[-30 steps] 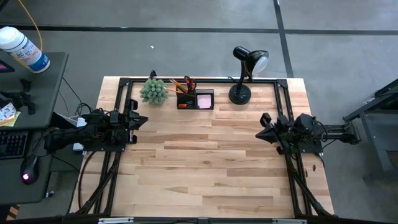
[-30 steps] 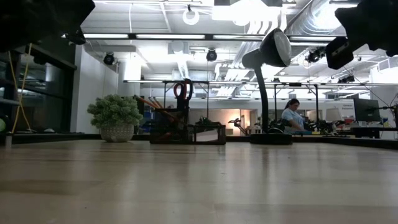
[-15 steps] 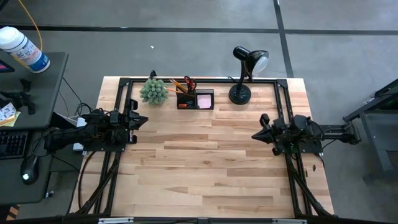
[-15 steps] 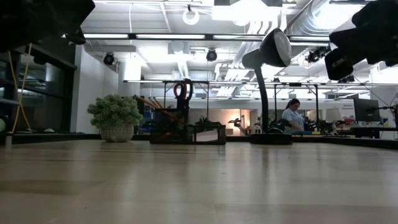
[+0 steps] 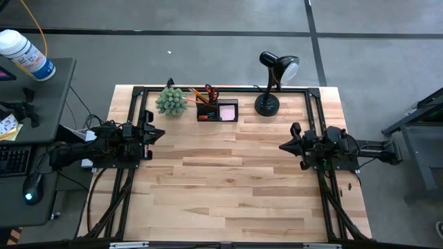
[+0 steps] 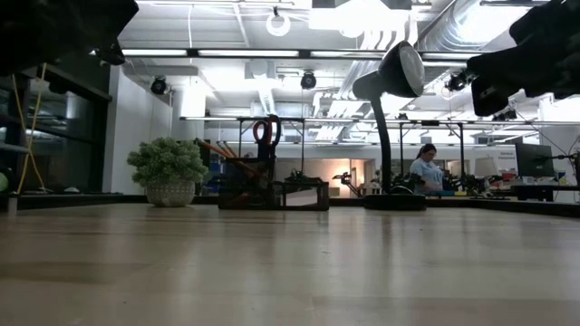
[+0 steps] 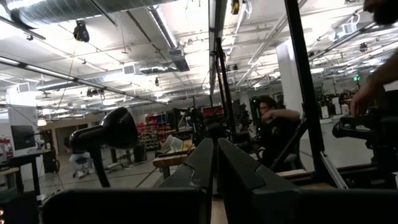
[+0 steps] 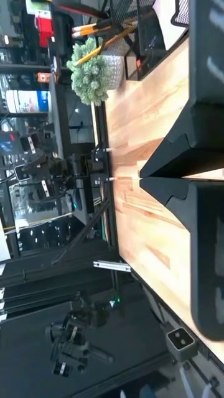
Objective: Pick and place office supplies into organizer
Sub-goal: Return to Home Position
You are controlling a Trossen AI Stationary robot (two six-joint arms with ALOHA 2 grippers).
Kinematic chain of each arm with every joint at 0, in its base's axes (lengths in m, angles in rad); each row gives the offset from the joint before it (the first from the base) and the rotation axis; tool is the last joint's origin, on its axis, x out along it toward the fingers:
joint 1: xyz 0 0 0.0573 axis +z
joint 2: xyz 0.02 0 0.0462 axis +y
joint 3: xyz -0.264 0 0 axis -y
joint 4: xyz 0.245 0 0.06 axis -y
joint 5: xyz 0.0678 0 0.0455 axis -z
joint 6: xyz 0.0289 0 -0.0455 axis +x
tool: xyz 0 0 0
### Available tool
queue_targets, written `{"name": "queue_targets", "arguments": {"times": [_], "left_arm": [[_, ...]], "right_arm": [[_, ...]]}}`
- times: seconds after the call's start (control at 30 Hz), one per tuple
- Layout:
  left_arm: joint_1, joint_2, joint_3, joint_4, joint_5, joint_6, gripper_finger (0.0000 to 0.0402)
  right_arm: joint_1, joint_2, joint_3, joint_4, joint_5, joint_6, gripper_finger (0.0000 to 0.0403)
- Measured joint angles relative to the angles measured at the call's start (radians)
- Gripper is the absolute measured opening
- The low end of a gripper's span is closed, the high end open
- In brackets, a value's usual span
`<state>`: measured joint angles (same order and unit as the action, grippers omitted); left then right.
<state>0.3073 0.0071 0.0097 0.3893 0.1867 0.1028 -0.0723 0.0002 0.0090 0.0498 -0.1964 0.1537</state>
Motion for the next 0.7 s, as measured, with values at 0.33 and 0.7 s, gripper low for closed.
{"name": "queue_targets", "arguments": {"times": [0.33, 0.7], "left_arm": [[0.0, 0.0, 0.0, 0.0, 0.0, 0.0, 0.0012], [0.0, 0.0, 0.0, 0.0, 0.0, 0.0, 0.0012]], "right_arm": [[0.001, 0.0, 0.0, -0.003, 0.034, 0.052, 0.0001], [0.001, 0.006, -0.001, -0.003, 0.035, 0.054, 0.0005]]}}
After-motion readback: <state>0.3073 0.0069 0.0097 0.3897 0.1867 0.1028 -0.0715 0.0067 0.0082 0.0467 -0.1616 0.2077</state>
